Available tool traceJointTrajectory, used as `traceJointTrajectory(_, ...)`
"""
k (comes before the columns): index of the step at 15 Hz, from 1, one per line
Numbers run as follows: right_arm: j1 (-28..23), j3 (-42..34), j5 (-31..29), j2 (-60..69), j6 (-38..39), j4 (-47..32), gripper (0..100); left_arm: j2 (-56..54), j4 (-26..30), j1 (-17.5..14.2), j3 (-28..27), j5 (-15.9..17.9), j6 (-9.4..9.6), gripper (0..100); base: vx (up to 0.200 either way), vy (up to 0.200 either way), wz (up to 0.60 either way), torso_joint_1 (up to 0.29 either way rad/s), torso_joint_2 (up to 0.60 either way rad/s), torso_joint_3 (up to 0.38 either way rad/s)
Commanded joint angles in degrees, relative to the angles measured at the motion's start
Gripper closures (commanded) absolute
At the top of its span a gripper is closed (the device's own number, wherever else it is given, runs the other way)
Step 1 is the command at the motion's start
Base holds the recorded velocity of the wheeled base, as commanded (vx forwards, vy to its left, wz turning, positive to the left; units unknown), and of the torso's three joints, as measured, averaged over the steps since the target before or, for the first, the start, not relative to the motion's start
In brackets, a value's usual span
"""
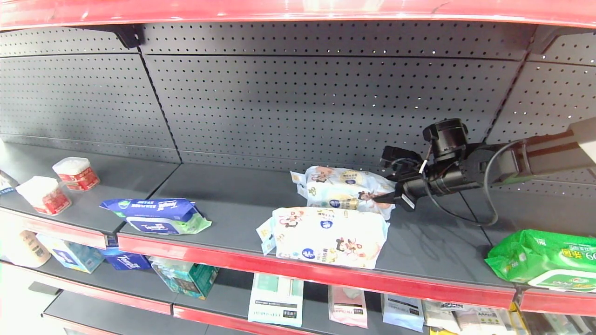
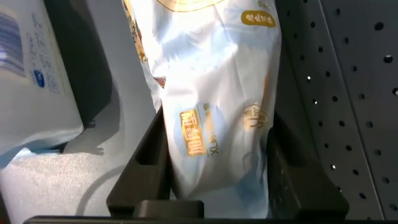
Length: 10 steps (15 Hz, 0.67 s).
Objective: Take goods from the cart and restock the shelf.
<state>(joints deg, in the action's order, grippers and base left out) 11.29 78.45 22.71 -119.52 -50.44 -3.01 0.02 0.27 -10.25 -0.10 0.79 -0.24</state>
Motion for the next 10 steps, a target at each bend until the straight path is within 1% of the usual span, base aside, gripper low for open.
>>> traceJointTrajectory(1,0.40,-0.22,0.05,0.34,-0.09,0.02,100,-0.02,0.00,-0.03,0.01,0.00,-0.02,0,0.000,0.000,0.00,0.000,0.00,0.000)
traceJointTrajectory(10,2.33,-0.58,-0.04,0.16,0.43,0.11,100,-0.02,0.00,-0.03,0.01,0.00,-0.02,0,0.000,0.000,0.00,0.000,0.00,0.000)
